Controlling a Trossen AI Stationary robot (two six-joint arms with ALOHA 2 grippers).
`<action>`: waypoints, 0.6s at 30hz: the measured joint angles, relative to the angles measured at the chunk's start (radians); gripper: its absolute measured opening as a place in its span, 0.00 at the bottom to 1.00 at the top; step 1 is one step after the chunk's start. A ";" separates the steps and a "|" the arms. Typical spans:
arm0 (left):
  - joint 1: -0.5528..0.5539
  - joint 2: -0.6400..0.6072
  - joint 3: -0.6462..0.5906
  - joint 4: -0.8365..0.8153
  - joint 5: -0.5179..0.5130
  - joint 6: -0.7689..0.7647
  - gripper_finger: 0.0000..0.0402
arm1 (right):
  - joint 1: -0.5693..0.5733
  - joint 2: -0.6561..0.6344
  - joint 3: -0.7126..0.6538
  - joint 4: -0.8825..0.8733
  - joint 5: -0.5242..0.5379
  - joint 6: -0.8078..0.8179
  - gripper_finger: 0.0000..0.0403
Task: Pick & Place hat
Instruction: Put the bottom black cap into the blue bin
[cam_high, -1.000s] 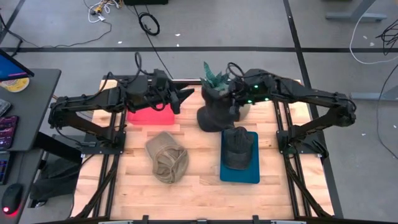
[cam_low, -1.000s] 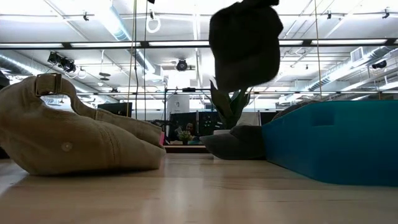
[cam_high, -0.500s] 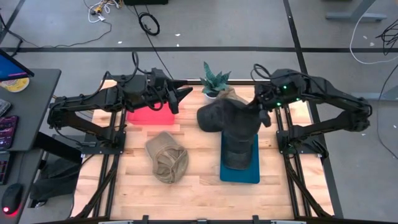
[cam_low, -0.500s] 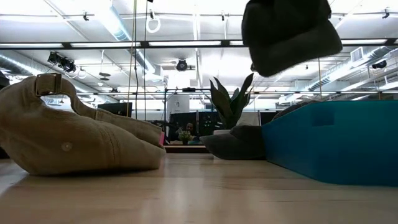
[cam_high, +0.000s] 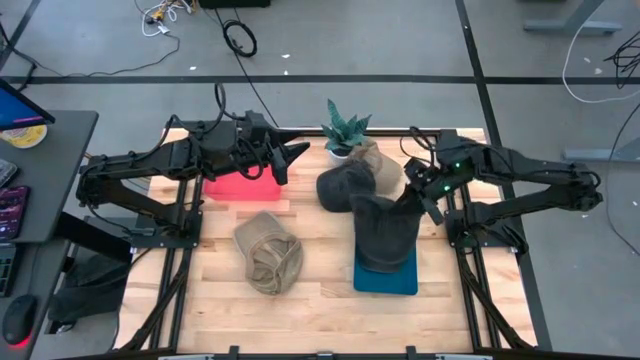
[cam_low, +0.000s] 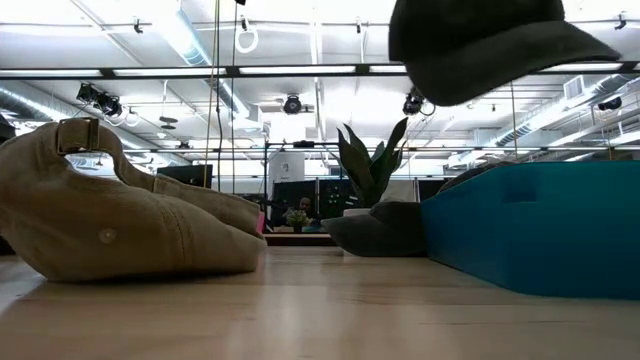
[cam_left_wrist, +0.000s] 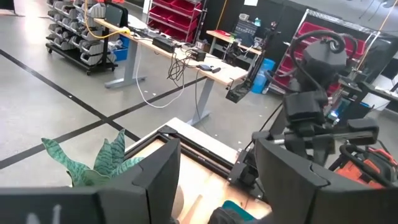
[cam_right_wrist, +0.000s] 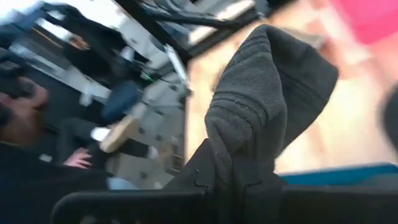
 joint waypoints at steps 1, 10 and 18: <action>0.000 0.000 0.000 0.000 0.000 0.000 0.53 | 0.005 -0.010 -0.027 0.045 -0.009 0.020 0.01; 0.000 0.000 0.000 0.000 0.035 0.000 0.53 | 0.054 -0.060 -0.225 0.273 -0.008 0.156 0.01; 0.000 0.000 0.000 -0.020 0.045 -0.004 0.53 | 0.099 -0.065 -0.303 0.274 -0.010 0.209 0.01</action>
